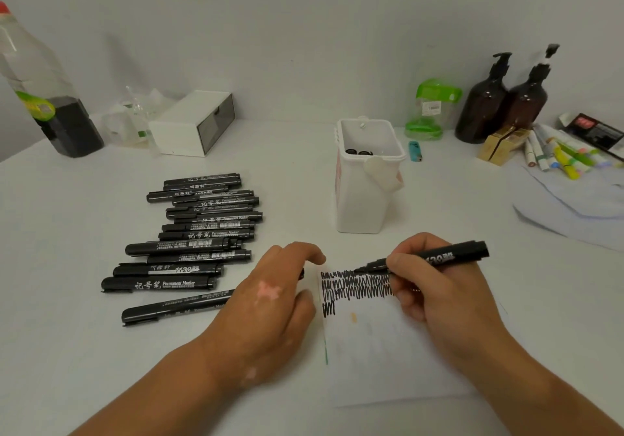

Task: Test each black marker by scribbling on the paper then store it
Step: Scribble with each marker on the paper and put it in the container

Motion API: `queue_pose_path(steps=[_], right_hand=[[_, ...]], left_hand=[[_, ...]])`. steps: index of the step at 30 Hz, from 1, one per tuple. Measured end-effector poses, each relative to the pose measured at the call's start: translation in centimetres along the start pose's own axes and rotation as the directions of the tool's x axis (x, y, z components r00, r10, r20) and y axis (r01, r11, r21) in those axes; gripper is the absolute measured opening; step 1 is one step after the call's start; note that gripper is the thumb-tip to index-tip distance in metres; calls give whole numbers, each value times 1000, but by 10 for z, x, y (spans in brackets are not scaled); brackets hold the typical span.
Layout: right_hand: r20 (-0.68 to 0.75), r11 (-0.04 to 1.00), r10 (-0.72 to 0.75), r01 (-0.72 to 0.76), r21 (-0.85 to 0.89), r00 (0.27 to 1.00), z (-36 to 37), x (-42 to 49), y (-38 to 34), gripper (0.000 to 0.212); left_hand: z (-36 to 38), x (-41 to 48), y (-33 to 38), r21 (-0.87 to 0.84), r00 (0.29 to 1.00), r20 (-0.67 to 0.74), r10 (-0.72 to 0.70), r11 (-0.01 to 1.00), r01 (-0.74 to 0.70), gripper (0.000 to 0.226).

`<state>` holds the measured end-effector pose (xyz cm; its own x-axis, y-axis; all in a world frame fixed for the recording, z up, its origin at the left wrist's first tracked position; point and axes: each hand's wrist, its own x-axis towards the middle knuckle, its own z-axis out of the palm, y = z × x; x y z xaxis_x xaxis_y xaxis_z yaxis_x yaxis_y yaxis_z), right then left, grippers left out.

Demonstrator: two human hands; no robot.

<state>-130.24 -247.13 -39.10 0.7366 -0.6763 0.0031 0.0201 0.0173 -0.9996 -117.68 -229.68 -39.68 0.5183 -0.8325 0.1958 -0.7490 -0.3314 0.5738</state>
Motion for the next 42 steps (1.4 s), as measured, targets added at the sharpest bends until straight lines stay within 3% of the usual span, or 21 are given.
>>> queue_pose_path(steps=[5,8,12,15,18,25,29,32,37,42], right_hand=[[-5,999,7,-7,52,1000,-6,3,-2,8],[18,996,2,-3,89,1000,-10,4,-2,7],[50,988,-17,9,152,999,-12,5,-2,9],[94,955,11,-38,295,996,-12,5,-3,12],[104,951,10,-42,307,994,-14,5,-6,15],[126,977,-83,56,204,989,-14,2,-6,11],[195,990,-77,52,131,978,-12,-1,-6,11],[251,997,-62,49,57,966,-9,-5,-8,24],[256,993,-83,101,-61,963,-7,-9,-11,17],[245,954,-187,235,-185,951,5,-16,-7,22]], left_hand=[[-1,2,-4,-194,991,-114,-74,980,51,53],[1,2,-9,-310,986,-139,-95,950,48,47],[2,5,-14,-522,982,-95,-165,848,92,44],[1,8,-16,-593,975,-52,-216,792,144,38],[1,8,-16,-647,981,-64,-184,756,100,31],[1,8,-14,-698,992,2,-123,710,90,37],[0,7,-16,-665,993,1,-116,742,87,26],[1,6,-16,-698,997,-9,-76,714,48,23],[6,9,-18,-739,996,-52,-76,674,13,17],[18,7,-12,-850,996,-18,-91,525,33,32]])
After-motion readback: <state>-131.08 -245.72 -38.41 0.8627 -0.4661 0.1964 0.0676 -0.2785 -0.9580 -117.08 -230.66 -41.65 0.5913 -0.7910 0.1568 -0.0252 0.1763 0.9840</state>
